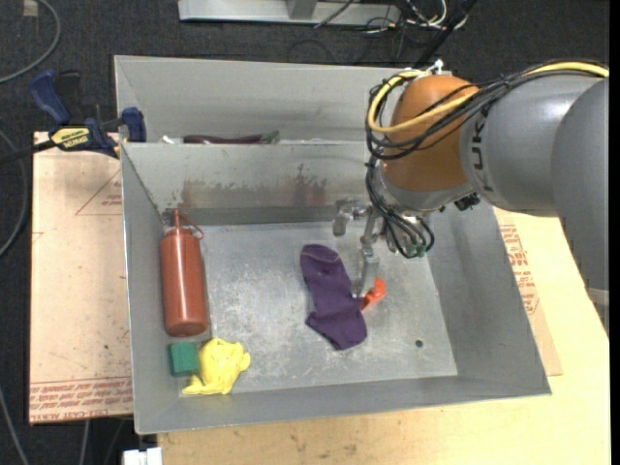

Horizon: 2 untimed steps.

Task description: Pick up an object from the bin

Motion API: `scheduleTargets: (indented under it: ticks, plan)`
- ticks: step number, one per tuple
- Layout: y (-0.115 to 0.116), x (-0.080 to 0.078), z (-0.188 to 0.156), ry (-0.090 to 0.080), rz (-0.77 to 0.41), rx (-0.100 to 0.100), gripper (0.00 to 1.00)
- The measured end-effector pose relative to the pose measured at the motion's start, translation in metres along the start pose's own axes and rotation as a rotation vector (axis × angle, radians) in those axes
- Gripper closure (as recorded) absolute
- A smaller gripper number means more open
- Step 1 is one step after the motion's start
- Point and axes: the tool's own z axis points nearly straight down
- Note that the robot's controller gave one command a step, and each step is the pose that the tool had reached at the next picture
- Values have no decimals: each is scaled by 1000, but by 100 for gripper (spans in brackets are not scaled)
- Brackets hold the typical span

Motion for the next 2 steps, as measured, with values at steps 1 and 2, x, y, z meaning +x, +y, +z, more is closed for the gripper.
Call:
scheduleTargets:
  ticks: [1,2]
  plan:
    - [28,31,17,-1,-15,-2,0]
    - [30,25,31,-5,-207,-1,100]
